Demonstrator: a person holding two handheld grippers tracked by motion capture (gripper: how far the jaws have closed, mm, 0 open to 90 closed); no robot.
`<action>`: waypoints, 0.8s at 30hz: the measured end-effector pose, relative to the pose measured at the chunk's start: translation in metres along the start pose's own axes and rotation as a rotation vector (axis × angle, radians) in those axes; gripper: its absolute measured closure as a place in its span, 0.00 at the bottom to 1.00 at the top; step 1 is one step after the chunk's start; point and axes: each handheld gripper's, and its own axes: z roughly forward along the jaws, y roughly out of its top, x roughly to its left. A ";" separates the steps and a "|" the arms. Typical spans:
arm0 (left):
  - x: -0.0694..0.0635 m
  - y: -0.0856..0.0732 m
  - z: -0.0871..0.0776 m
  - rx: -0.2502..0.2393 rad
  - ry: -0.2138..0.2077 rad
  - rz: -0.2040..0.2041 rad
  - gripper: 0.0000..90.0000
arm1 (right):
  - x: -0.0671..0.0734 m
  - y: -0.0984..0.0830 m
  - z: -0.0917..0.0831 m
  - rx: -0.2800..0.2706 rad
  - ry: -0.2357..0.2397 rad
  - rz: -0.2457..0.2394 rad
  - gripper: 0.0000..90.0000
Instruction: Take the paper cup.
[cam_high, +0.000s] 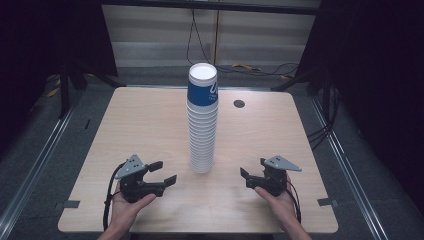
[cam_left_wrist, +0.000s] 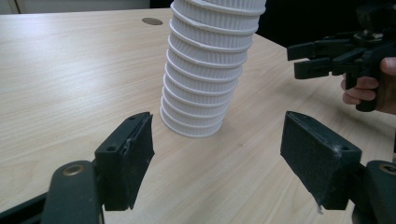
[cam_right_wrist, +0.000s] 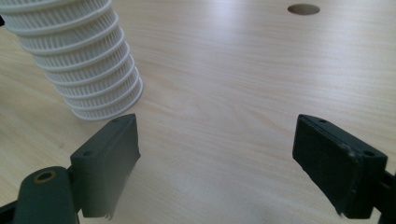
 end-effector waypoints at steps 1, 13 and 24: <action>0.000 0.000 0.000 0.002 0.004 0.003 0.28 | 0.000 0.000 0.001 0.008 0.013 0.006 0.16; -0.003 0.000 0.004 0.015 0.007 0.012 0.28 | 0.004 0.005 0.004 -0.013 0.081 0.035 0.20; -0.001 0.000 0.003 0.008 0.006 0.016 0.28 | 0.012 0.018 -0.002 -0.039 0.080 -0.015 0.21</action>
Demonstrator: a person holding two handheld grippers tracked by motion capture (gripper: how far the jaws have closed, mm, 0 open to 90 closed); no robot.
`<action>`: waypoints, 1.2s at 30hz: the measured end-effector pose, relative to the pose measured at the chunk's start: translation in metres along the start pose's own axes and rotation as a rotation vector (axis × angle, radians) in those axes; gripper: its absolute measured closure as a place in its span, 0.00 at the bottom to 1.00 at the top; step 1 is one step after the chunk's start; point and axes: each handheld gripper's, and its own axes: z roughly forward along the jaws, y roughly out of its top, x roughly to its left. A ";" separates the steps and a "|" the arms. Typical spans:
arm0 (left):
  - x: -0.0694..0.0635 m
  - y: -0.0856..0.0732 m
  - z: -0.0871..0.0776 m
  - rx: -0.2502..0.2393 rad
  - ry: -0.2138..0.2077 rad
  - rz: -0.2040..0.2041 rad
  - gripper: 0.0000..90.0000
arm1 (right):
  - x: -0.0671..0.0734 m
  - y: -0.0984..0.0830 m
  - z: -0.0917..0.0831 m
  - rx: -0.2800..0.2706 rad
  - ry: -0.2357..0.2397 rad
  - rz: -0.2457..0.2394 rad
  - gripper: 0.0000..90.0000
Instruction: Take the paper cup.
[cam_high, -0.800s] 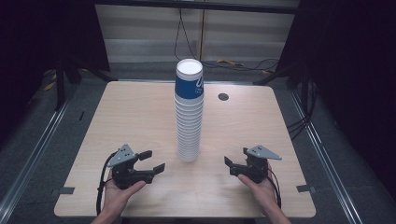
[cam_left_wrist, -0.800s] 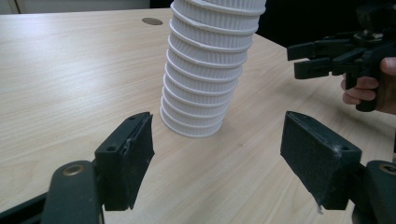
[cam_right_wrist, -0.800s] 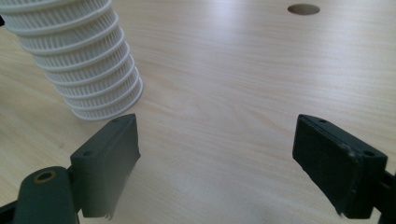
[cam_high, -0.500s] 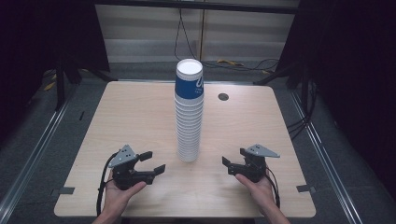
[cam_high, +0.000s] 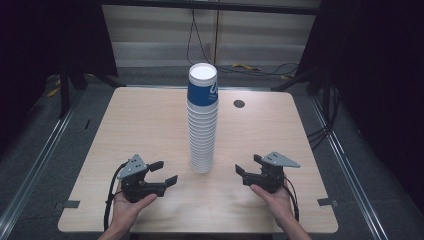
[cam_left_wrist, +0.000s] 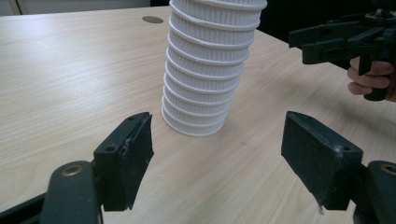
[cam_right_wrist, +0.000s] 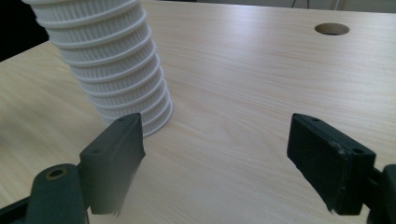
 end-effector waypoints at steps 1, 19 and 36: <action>0.000 0.000 0.000 -0.003 -0.002 0.008 0.28 | 0.001 0.001 0.000 -0.005 0.010 -0.004 0.21; -0.006 -0.001 -0.005 -0.005 -0.008 0.024 0.28 | 0.030 0.057 -0.011 -0.102 0.092 -0.077 0.18; -0.005 0.000 -0.002 -0.010 -0.021 0.012 0.28 | 0.045 0.114 -0.023 -0.217 0.142 -0.100 0.21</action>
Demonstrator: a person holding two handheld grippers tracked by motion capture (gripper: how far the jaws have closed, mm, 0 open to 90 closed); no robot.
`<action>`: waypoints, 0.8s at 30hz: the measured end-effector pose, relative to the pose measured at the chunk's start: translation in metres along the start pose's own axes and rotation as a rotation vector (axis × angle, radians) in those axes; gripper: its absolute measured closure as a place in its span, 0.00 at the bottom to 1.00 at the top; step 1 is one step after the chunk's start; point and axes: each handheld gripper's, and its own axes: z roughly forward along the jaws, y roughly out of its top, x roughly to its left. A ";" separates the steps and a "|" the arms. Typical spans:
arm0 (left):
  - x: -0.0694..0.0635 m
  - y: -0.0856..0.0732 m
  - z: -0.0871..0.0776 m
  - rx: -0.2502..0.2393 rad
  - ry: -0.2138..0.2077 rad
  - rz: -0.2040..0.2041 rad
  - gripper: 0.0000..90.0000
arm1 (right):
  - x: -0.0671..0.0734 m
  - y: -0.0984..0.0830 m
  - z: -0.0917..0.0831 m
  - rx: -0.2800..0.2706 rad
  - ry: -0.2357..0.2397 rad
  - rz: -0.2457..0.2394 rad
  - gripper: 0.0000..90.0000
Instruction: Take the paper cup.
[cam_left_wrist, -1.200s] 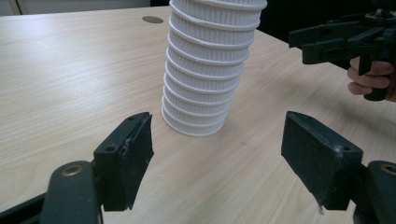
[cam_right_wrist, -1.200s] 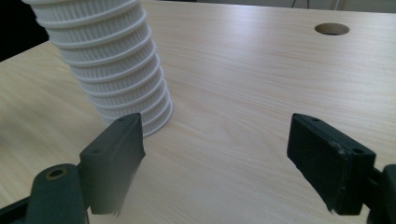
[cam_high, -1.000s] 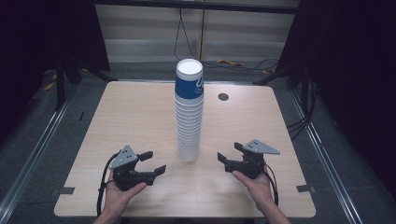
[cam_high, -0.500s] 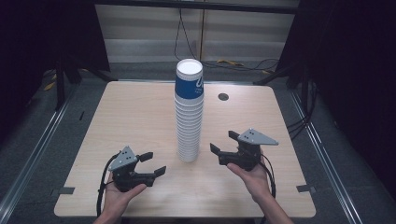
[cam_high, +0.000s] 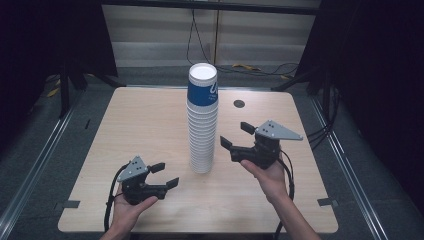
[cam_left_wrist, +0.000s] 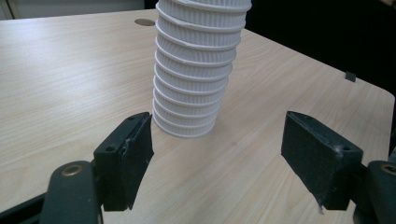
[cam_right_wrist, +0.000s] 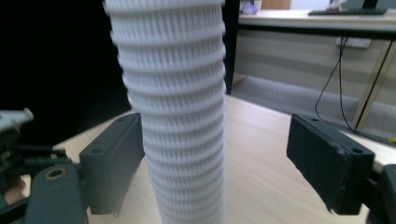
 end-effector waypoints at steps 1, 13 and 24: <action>0.000 0.000 0.000 0.001 0.001 0.001 0.28 | 0.002 0.012 -0.001 -0.020 -0.003 -0.001 0.22; 0.000 0.000 0.002 0.008 0.007 -0.001 0.28 | 0.003 0.061 -0.002 -0.081 0.058 -0.013 0.18; -0.001 0.000 0.002 0.006 0.008 -0.001 0.27 | 0.014 0.107 0.015 -0.112 0.124 -0.060 0.18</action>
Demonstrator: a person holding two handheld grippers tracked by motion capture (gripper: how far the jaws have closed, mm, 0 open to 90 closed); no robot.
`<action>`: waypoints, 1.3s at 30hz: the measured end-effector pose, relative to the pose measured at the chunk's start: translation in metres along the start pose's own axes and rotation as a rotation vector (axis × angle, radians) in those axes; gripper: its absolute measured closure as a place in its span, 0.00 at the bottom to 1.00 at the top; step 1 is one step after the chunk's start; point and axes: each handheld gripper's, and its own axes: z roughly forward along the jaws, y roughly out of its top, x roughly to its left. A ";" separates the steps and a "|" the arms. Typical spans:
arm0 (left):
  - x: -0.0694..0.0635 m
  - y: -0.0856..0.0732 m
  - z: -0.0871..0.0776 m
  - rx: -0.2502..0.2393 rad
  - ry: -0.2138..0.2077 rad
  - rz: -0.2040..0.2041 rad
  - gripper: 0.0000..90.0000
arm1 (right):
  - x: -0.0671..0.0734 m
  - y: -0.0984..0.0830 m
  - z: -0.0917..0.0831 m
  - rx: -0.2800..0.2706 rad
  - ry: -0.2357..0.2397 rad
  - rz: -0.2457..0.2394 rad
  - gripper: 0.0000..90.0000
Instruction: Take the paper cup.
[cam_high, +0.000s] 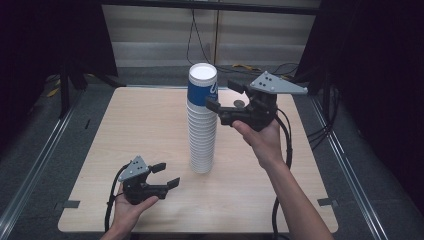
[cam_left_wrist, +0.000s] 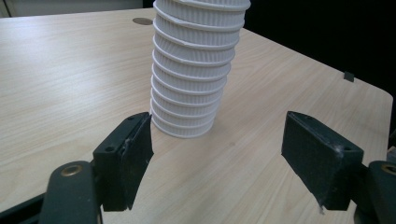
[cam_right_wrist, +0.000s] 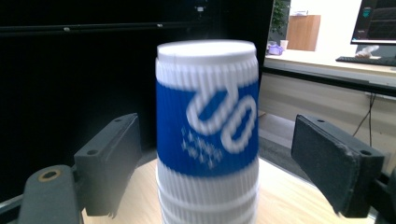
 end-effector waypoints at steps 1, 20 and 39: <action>0.000 0.000 0.000 0.000 0.000 0.000 0.27 | 0.000 0.003 0.002 -0.002 0.002 0.000 0.18; 0.001 -0.001 0.002 0.014 -0.010 -0.005 0.26 | -0.009 0.019 0.038 0.055 0.055 0.015 0.18; 0.001 -0.001 0.003 0.012 -0.015 -0.011 0.27 | -0.006 0.019 0.047 0.096 0.058 0.007 0.28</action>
